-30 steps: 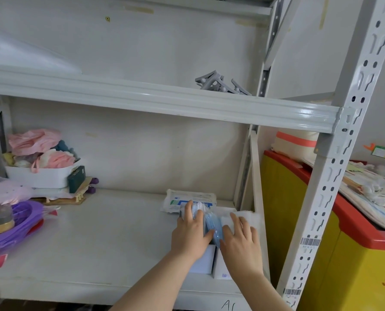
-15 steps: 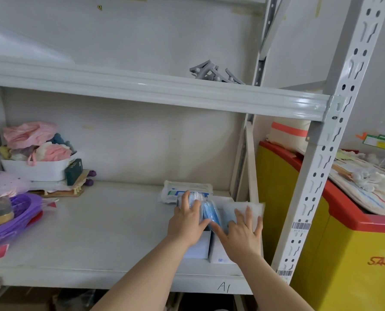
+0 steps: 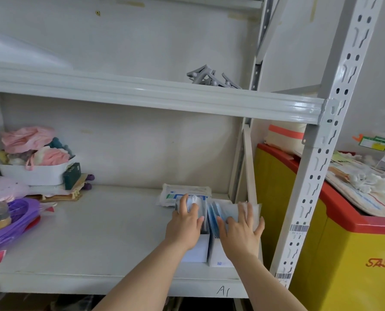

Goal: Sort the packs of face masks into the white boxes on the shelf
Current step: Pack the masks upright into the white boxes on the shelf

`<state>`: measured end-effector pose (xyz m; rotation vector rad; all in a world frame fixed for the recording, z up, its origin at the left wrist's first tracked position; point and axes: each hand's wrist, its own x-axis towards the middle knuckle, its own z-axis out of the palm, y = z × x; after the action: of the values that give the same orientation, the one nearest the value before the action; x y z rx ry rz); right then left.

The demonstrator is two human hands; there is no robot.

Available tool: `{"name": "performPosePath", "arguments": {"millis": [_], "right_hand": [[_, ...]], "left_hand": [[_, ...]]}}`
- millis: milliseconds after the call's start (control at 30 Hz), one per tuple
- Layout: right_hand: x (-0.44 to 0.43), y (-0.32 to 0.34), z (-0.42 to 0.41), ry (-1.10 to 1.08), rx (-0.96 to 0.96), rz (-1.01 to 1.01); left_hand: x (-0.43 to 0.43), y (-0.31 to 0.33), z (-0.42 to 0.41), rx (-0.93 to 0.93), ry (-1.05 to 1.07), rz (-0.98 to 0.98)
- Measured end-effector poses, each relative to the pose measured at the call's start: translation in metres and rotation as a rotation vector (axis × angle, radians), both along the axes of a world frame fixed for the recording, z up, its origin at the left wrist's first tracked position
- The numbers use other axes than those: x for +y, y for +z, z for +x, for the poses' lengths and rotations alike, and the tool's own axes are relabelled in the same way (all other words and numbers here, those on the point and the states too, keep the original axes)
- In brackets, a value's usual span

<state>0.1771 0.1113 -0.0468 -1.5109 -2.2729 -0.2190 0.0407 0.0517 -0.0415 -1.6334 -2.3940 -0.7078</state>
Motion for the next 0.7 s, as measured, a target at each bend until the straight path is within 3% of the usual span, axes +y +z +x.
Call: {"name": "performPosePath", "arguments": {"millis": [233,400,567,700], "right_hand": [[0.005,-0.001,0.012,-0.001,0.044,0.03],[-0.001,0.007,0.008,0.026,-0.144,0.032],[-0.004,0.005,-0.002,-0.078,-0.024,-0.027],[0.005,0.006,-0.012,-0.141,-0.057,-0.068]], "left_hand": [[0.0,0.0,0.001,-0.008,0.007,-0.004],[0.002,0.0,0.002,-0.031,0.016,0.006],[0.003,0.001,-0.003,-0.112,0.031,0.032],[0.002,0.001,-0.007,-0.163,0.007,0.077]]}}
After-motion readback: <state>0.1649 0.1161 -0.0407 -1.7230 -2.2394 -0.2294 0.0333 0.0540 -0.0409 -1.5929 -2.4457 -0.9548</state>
